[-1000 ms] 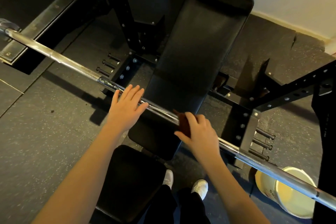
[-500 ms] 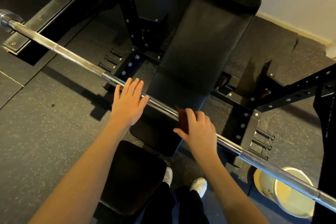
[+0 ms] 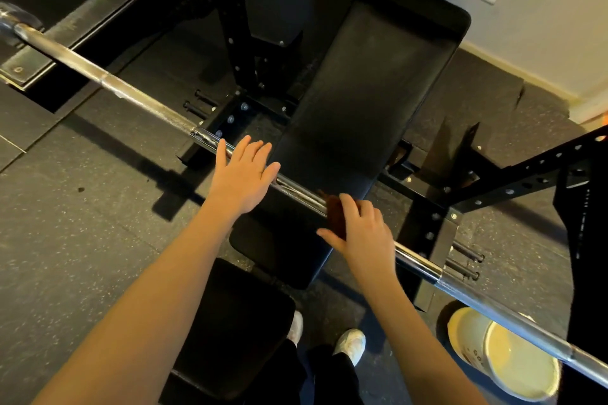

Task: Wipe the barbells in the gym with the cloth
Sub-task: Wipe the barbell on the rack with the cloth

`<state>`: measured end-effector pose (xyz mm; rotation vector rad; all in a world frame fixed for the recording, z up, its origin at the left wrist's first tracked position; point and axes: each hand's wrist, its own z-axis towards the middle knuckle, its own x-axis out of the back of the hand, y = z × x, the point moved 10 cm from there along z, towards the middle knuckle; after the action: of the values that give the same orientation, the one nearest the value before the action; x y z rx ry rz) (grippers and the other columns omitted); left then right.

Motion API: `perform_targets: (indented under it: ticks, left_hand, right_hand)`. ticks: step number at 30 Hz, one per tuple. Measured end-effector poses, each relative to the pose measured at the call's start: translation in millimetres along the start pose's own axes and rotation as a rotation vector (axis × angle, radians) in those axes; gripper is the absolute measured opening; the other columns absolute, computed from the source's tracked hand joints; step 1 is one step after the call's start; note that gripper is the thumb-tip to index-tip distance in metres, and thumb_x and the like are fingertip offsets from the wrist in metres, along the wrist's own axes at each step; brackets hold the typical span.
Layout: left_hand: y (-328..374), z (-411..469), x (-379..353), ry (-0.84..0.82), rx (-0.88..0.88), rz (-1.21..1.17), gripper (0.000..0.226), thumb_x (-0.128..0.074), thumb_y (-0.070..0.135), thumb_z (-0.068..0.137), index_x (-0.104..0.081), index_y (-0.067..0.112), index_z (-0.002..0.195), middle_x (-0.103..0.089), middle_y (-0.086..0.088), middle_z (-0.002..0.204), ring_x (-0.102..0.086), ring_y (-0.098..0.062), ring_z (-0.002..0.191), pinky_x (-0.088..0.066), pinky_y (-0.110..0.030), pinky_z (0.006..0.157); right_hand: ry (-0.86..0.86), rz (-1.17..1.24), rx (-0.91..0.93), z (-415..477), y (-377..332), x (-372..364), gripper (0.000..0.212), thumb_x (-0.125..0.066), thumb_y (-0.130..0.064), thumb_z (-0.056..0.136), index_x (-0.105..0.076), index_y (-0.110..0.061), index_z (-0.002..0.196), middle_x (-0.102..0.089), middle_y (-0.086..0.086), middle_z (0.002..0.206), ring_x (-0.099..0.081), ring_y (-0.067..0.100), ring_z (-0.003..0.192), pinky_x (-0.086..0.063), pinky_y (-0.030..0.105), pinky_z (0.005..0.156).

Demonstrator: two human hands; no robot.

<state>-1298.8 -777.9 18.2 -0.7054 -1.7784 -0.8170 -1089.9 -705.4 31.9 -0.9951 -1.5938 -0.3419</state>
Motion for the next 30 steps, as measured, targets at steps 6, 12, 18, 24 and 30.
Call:
perform_targets:
  ticks: [6, 12, 18, 24, 30]
  left_hand:
    - [-20.6, 10.3, 9.7, 0.070, 0.004, 0.022, 0.054, -0.018, 0.041, 0.104, -0.024, 0.021, 0.154, -0.020, 0.002, 0.161, -0.001, -0.015, 0.150, 0.011, -0.045, 0.117]
    - [-15.4, 13.7, 13.5, 0.140, -0.011, 0.007, 0.053, -0.023, 0.040, 0.103, -0.030, 0.018, 0.151, -0.029, -0.003, 0.158, -0.010, -0.018, 0.150, 0.007, -0.046, 0.118]
    - [-16.9, 14.0, 10.7, 0.117, -0.013, 0.009, 0.056, -0.019, 0.043, 0.102, -0.030, 0.019, 0.152, -0.029, -0.002, 0.157, -0.012, -0.018, 0.149, 0.006, -0.045, 0.118]
    - [-20.1, 10.0, 8.8, 0.135, -0.026, 0.012, 0.082, 0.006, 0.055, 0.088, -0.032, 0.019, 0.151, -0.035, -0.001, 0.154, -0.016, -0.018, 0.148, 0.004, -0.044, 0.119]
    - [-16.4, 12.2, 11.5, 0.138, -0.033, 0.043, 0.077, 0.002, 0.052, 0.091, -0.035, 0.018, 0.149, -0.040, -0.003, 0.151, -0.023, -0.019, 0.146, 0.001, -0.044, 0.119]
  right_hand:
    - [0.036, -0.038, -0.156, -28.3, 63.7, 6.0, 0.074, -0.059, -0.059, 0.085, -0.038, -0.021, 0.144, -0.046, 0.010, 0.138, -0.045, 0.028, 0.125, -0.044, 0.043, 0.102]
    - [-0.008, -0.004, -0.011, 31.9, -30.4, 0.6, 0.070, -0.051, -0.064, 0.089, -0.033, -0.024, 0.144, -0.046, 0.005, 0.137, -0.046, 0.024, 0.124, -0.042, 0.037, 0.098]
    - [-0.038, -0.058, 0.045, 32.8, -41.7, -1.7, 0.069, -0.051, -0.063, 0.089, -0.032, -0.024, 0.143, -0.045, 0.005, 0.136, -0.048, 0.023, 0.122, -0.045, 0.036, 0.095]
    - [0.080, -0.202, -0.039, 6.7, -5.0, 6.7, 0.079, -0.068, -0.060, 0.077, -0.050, -0.010, 0.135, -0.062, 0.018, 0.116, -0.063, 0.037, 0.101, -0.055, 0.046, 0.078]
    - [0.014, -0.103, 0.081, 52.6, -70.3, -4.2, 0.073, -0.046, -0.066, 0.091, -0.030, -0.018, 0.144, -0.047, 0.010, 0.135, -0.051, 0.027, 0.119, -0.046, 0.035, 0.092]
